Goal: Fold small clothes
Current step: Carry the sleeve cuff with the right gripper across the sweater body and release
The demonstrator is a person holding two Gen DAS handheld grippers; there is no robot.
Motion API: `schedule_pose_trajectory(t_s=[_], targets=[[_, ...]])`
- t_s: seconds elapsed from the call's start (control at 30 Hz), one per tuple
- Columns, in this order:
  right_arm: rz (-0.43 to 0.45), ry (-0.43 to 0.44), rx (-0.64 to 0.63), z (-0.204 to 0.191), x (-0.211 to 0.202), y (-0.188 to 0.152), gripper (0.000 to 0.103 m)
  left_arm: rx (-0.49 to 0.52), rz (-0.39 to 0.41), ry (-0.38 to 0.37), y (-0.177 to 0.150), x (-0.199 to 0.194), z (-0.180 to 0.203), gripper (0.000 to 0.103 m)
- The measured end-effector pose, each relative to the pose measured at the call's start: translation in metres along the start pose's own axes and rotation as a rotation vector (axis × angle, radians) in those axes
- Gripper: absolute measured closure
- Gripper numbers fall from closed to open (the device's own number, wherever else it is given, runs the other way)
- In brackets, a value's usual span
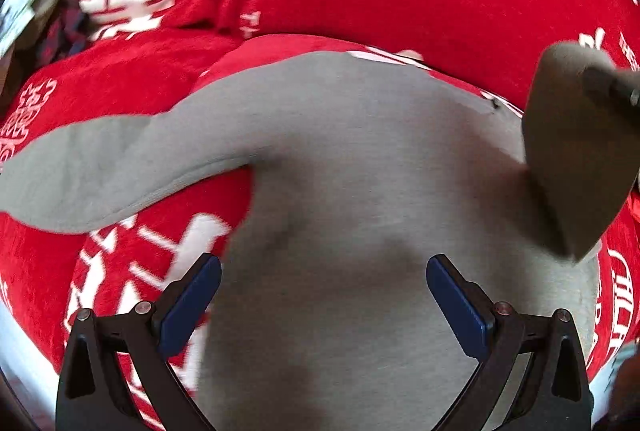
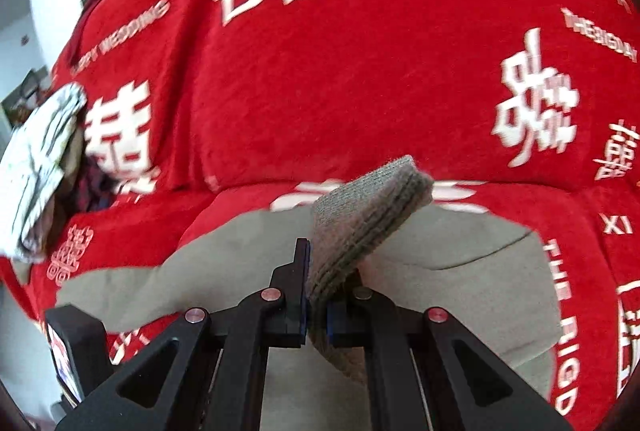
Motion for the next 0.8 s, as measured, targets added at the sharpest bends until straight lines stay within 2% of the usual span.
schedule_pose_trajectory(t_s=[0.27,0.7,0.8], targets=[[-0.088,0.053,-0.036,-0.032,0.023,-0.032,0.097,-0.057,-0.022,0.011,-0.008,0.007,-0.031,0.000],[-0.184,0.067,-0.076,-0.057,0.063,-0.055,0.097,-0.116,-0.029,0.033,-0.014,0.005,-0.053,0.000],[-0.237,0.091,-0.074,-0.058,0.072,-0.063,0.092,-0.133,-0.038,0.033,-0.016,0.006,-0.058,0.000]])
Point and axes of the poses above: each gripper's, at about its wrist camera, not at the fingertips, and x roughly the way its jaws point, z to its right, y to its top, the point moved 4 cm from there along x, roughly the way its jaws point, and after that the axes turned 3 degrees about y, right-handed, at the moved point
